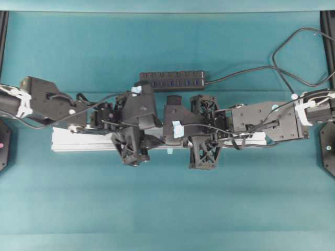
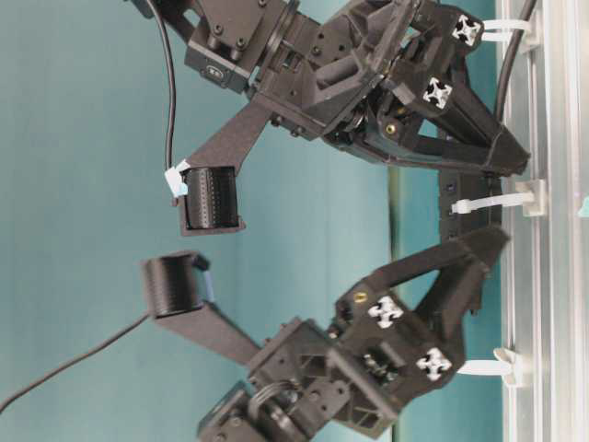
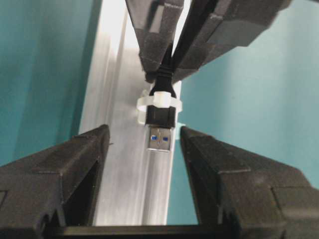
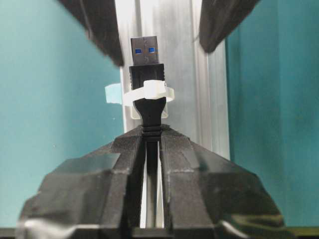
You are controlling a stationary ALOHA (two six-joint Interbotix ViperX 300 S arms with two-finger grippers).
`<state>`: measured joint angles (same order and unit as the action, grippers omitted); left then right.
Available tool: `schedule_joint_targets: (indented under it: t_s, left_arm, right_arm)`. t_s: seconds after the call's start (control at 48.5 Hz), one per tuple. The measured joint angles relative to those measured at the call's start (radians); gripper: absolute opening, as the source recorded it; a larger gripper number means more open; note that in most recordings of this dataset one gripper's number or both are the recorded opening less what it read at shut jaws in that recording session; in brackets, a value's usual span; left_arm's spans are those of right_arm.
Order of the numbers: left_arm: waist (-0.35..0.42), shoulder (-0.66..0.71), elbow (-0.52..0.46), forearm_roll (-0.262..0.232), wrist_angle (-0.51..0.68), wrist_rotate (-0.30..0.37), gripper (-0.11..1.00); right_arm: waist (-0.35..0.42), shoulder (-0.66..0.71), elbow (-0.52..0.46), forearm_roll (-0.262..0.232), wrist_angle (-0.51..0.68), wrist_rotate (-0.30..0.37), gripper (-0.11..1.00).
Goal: Pass the USB cable through three rings with both arms.
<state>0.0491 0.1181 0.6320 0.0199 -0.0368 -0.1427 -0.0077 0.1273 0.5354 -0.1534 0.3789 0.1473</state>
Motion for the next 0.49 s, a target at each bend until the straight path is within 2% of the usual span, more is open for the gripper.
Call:
schedule_joint_targets:
  t_s: [0.33,0.494]
  left_arm:
    - [0.0,0.009,-0.002,0.0,0.002,0.0,0.59]
    - [0.0,0.023,-0.008,0.0,-0.005,0.0,0.48]
  right_arm:
    - [0.0,0.002,0.0,0.0,0.0,-0.002,-0.07]
    - [0.0,0.0,0.002,0.002,0.0,0.0,-0.07]
